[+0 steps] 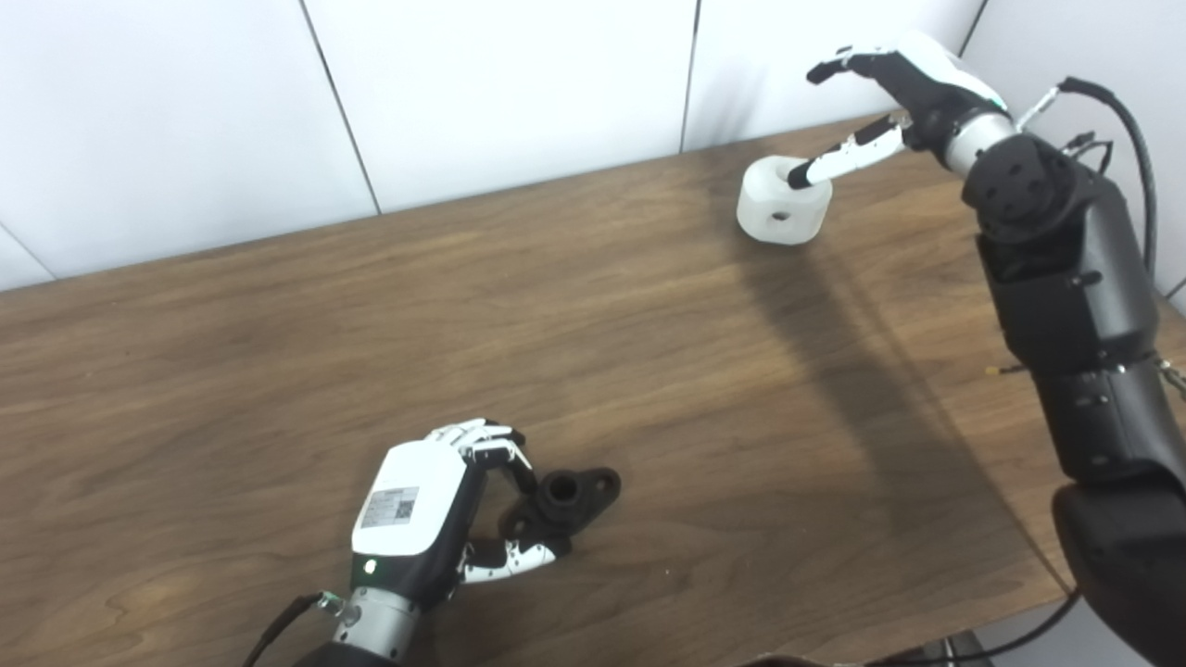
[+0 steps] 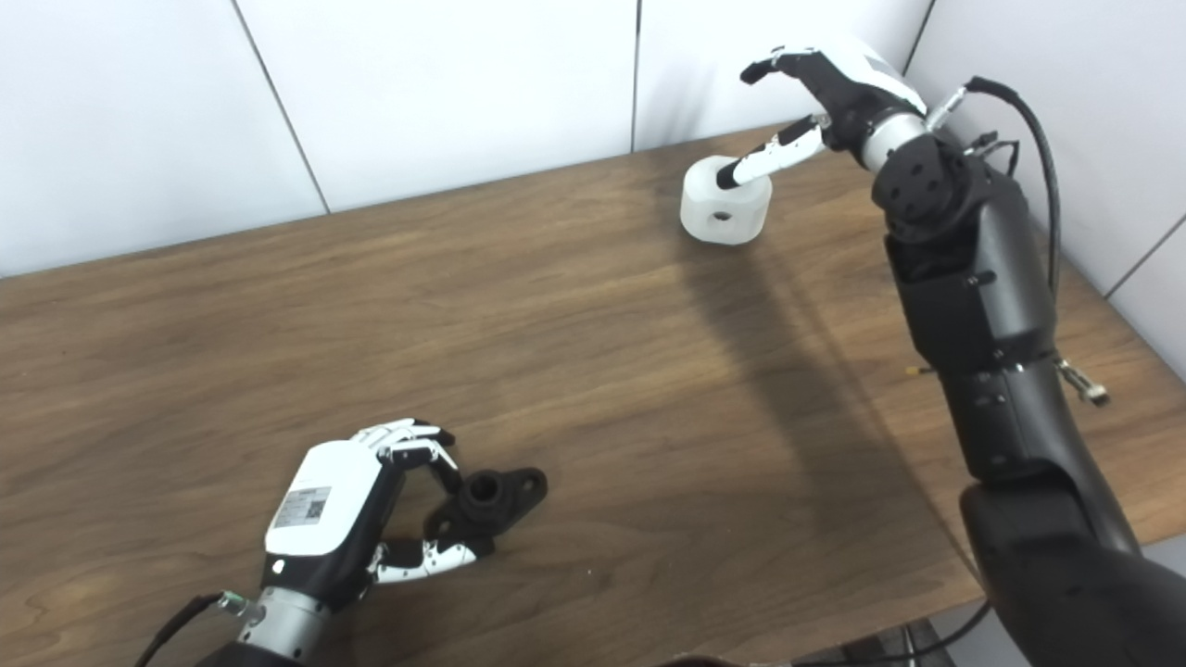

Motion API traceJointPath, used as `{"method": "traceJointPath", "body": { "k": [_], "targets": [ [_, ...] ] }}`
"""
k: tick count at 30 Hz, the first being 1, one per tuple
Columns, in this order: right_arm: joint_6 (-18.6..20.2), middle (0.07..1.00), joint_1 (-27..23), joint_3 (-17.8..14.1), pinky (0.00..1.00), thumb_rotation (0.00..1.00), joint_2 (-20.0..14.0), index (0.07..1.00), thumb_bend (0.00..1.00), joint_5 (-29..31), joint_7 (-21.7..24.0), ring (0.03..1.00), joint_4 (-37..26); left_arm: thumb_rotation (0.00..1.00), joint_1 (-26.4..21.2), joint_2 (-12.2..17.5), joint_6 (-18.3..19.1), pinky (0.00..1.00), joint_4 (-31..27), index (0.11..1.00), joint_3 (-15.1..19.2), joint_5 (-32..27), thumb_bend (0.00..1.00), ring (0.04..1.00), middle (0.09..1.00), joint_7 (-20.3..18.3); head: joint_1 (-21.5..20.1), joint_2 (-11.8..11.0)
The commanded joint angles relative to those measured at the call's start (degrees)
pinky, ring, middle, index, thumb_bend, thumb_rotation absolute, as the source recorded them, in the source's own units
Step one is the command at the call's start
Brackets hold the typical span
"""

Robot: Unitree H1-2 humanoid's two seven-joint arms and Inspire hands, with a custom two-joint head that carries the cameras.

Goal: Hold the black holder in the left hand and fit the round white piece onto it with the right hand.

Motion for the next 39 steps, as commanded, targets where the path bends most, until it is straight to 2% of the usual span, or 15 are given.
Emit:
{"method": "traceJointPath", "body": {
  "k": [1,7,10,16,21,25,32,35,39],
  "targets": [
    [-0.1,0.952,-3.7,1.0,0.89,0.33,-2.4,0.828,0.99,-0.9,-0.6,1.000,1.1,0.05,1.6,1.1,2.2,0.80,1.9,0.486,0.2,1.6,0.52,0.826,0.754,-2.4,-0.2,0.1],
    [-0.1,0.966,-6.4,6.1,0.87,0.33,-1.7,0.850,0.99,-5.0,-0.3,1.000,5.7,0.05,1.8,1.0,2.7,0.80,1.5,0.486,0.5,1.3,0.52,0.830,0.756,-2.8,-0.3,0.2],
    [-0.1,0.967,-7.1,7.1,0.87,0.33,-1.0,0.850,0.99,-5.5,-0.8,1.000,7.4,0.05,1.9,0.8,2.8,0.79,1.6,0.486,0.6,1.0,0.52,0.830,0.755,-3.0,-0.2,0.3],
    [-0.1,0.970,-8.6,9.0,0.95,0.30,0.6,0.857,0.99,-6.6,-1.6,1.000,11.4,0.05,2.0,0.3,3.3,0.80,1.4,0.486,0.7,0.9,0.52,0.834,0.757,-3.4,0.2,0.3],
    [-0.1,0.973,-9.5,9.0,0.98,0.27,1.6,0.867,0.97,-7.4,-2.8,1.000,14.0,0.05,2.1,0.1,3.3,0.79,1.5,0.486,0.8,1.1,0.52,0.829,0.751,-2.9,0.4,0.2],
    [-0.1,0.977,-9.9,9.5,0.99,0.28,1.4,0.871,0.97,-8.1,-2.3,1.000,14.8,0.05,1.9,0.1,3.3,0.80,1.3,0.486,0.7,1.4,0.52,0.827,0.751,-3.2,0.3,0.2],
    [0.0,0.980,-10.1,8.2,0.99,0.29,1.4,0.874,0.96,-8.8,-2.4,1.000,16.5,0.05,2.1,0.0,3.1,0.74,1.4,0.486,1.2,-0.1,0.52,0.834,0.756,-3.0,0.3,0.2],
    [-0.1,0.980,-9.8,7.7,0.99,0.27,1.1,0.874,0.96,-7.6,-3.6,1.000,16.8,0.05,2.1,0.0,3.2,0.73,1.4,0.486,1.3,-0.1,0.52,0.837,0.757,-3.3,0.6,0.1],
    [-0.2,0.968,-9.8,9.1,0.95,0.29,-0.4,0.870,0.95,-7.1,-4.6,1.000,17.0,0.05,2.1,0.0,3.1,0.73,1.5,0.486,1.3,0.0,0.52,0.836,0.758,-3.2,0.5,0.2]
  ]
}}
